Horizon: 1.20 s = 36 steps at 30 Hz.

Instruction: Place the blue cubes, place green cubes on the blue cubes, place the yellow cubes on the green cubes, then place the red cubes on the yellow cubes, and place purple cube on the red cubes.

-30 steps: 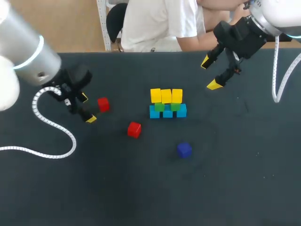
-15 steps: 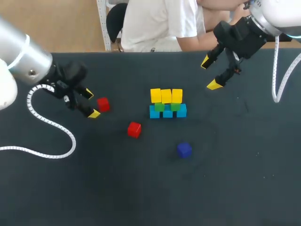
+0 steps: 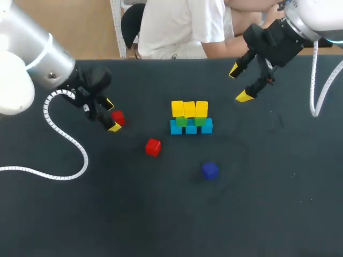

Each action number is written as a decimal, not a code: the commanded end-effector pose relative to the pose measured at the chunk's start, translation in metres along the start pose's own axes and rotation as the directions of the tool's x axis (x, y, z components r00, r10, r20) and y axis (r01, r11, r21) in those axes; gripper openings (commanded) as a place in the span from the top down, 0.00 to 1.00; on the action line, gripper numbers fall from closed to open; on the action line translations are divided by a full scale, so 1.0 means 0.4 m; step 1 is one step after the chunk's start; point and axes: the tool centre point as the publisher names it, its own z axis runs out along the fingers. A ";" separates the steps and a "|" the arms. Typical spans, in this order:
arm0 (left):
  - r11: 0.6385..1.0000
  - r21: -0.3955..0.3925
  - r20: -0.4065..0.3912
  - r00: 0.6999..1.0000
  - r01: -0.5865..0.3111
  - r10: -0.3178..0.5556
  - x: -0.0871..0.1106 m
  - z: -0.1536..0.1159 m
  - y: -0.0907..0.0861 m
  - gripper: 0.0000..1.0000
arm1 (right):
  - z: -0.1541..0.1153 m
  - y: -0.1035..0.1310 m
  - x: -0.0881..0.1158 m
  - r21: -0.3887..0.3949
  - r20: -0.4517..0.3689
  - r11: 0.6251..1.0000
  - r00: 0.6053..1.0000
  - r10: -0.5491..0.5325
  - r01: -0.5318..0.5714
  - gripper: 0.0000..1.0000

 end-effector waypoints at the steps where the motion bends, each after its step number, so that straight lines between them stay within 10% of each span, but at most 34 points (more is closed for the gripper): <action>1: 1.000 0.011 -0.019 1.000 0.006 -0.006 -0.003 0.006 0.013 0.00 | 0.000 -0.001 0.000 -0.001 0.001 1.000 1.000 -0.001 0.001 0.00; 36: 0.999 0.038 -0.019 0.999 0.039 -0.038 0.019 0.053 0.050 0.00 | 0.000 -0.001 0.000 -0.001 0.001 1.000 1.000 -0.001 0.001 0.00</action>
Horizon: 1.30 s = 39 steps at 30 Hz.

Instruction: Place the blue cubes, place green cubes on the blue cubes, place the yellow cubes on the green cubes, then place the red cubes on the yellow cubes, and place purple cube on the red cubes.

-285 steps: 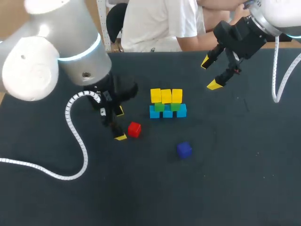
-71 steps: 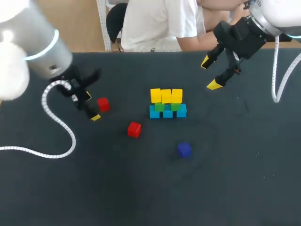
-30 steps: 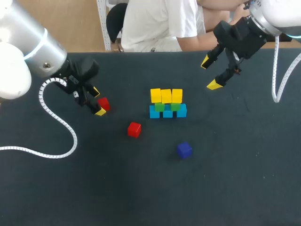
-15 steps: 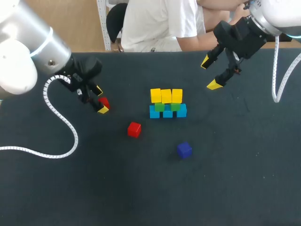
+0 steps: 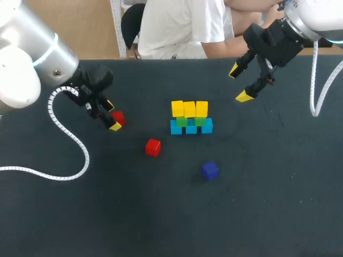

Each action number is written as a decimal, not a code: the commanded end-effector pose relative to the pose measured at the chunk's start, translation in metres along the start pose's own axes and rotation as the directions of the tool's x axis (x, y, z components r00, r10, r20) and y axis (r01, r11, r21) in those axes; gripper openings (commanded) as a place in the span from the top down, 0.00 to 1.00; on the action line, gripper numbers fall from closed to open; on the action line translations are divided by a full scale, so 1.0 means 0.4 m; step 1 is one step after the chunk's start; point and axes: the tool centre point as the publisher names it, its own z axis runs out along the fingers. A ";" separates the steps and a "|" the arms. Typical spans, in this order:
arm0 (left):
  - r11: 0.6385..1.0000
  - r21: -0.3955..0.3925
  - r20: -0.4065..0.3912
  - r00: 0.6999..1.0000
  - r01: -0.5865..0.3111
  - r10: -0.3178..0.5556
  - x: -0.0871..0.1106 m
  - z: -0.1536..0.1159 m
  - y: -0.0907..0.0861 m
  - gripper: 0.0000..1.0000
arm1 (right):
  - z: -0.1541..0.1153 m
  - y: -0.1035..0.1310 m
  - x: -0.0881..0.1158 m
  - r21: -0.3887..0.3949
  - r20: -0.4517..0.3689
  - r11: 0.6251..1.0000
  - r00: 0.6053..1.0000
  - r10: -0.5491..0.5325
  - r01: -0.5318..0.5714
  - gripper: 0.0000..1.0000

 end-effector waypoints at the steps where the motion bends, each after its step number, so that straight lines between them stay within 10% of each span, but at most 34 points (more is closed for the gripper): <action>1: 1.000 0.003 0.006 1.000 -0.004 0.004 -0.003 0.008 0.004 0.00 | 0.000 -0.001 0.000 -0.001 0.001 1.000 1.000 -0.001 0.001 0.00; 18: 1.000 0.003 0.000 1.000 -0.014 0.014 -0.008 0.012 0.011 0.00 | 0.000 -0.001 0.000 -0.001 0.001 1.000 1.000 -0.001 0.001 0.00; 24: 1.000 0.003 -0.003 1.000 -0.016 0.016 -0.006 0.013 0.011 0.53 | 0.000 -0.001 0.000 -0.001 0.001 1.000 1.000 -0.001 0.001 0.00; 32: 1.000 0.011 -0.002 1.000 -0.018 0.019 -0.003 0.023 0.011 0.64 | 0.000 -0.001 0.000 -0.001 0.001 1.000 1.000 -0.001 0.001 0.00; 36: 1.000 0.013 -0.007 1.000 -0.028 0.028 -0.006 0.027 0.012 0.95 | 0.000 -0.001 0.000 -0.001 0.001 1.000 1.000 -0.001 0.001 0.00; 39: 0.999 0.019 -0.021 0.999 -0.031 0.032 -0.007 0.030 0.012 1.00 | 0.000 -0.001 0.000 -0.001 0.001 1.000 1.000 -0.001 0.001 0.00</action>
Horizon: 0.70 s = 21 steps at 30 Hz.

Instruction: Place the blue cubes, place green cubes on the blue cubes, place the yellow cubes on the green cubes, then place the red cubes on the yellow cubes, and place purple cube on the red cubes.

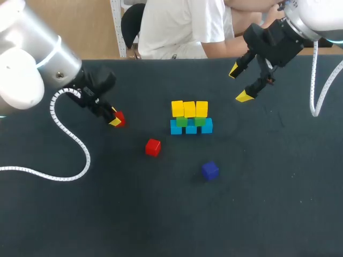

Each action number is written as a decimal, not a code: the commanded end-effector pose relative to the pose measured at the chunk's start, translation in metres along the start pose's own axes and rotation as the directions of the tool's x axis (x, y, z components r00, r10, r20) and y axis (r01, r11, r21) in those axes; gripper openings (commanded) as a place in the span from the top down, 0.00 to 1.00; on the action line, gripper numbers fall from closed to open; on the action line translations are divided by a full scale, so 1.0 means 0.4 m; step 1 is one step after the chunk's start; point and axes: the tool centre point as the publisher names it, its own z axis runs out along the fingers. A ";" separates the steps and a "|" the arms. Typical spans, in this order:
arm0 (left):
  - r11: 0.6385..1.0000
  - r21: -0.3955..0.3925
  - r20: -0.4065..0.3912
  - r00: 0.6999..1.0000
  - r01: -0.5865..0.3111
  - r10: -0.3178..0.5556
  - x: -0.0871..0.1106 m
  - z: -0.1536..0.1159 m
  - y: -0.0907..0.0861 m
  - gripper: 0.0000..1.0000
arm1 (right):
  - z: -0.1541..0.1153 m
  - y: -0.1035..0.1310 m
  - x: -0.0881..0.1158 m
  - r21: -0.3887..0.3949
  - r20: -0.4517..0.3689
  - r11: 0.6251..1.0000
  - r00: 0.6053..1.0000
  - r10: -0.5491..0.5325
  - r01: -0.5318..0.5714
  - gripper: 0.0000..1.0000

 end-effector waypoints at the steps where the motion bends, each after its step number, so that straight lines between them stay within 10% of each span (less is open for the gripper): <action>1: 1.000 0.016 -0.021 1.000 -0.002 0.002 -0.004 0.009 0.010 1.00 | 0.000 -0.001 0.000 -0.001 0.001 1.000 1.000 -0.001 0.001 0.00; 21: 0.995 -0.052 -0.100 0.991 -0.090 0.084 -0.065 -0.090 -0.073 1.00 | 0.000 -0.001 0.000 -0.001 0.001 1.000 1.000 -0.001 0.001 0.00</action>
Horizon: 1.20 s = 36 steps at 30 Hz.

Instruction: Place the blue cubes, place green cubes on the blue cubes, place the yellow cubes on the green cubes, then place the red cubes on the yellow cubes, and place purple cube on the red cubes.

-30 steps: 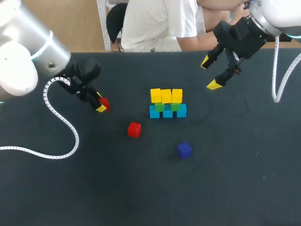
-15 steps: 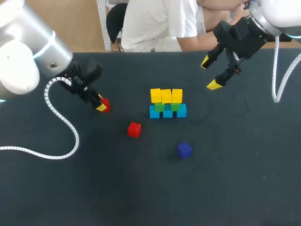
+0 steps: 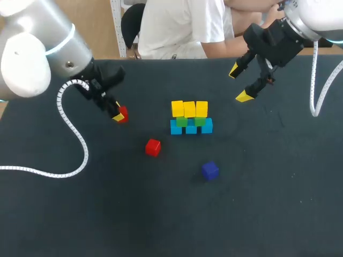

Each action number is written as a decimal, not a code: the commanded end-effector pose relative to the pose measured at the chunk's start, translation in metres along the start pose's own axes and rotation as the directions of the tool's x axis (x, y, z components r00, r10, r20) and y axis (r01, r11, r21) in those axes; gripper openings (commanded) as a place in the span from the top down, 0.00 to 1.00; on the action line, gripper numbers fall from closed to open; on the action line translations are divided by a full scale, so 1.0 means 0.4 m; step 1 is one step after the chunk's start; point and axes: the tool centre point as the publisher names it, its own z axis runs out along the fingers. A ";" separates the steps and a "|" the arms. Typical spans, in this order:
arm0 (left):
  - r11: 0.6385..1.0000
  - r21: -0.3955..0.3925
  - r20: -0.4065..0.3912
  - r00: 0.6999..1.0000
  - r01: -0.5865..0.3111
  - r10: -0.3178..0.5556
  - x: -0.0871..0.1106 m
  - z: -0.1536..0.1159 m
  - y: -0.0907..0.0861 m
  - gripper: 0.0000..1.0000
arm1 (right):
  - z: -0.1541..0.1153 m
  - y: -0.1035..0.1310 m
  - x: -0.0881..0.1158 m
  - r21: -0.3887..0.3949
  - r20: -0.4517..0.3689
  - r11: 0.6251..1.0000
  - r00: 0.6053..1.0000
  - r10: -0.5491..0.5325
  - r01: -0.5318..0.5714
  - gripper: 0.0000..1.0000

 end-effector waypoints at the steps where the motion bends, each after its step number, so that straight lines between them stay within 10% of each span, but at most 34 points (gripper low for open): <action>1: 0.999 -0.015 -0.006 0.999 -0.033 0.033 -0.013 -0.042 -0.039 1.00 | 0.000 -0.001 0.000 -0.001 0.001 1.000 1.000 -0.001 0.001 0.00; 36: 0.998 -0.024 -0.002 0.998 -0.062 0.062 -0.025 -0.058 -0.060 1.00 | 0.000 -0.001 0.000 -0.001 0.001 1.000 1.000 -0.001 0.001 0.00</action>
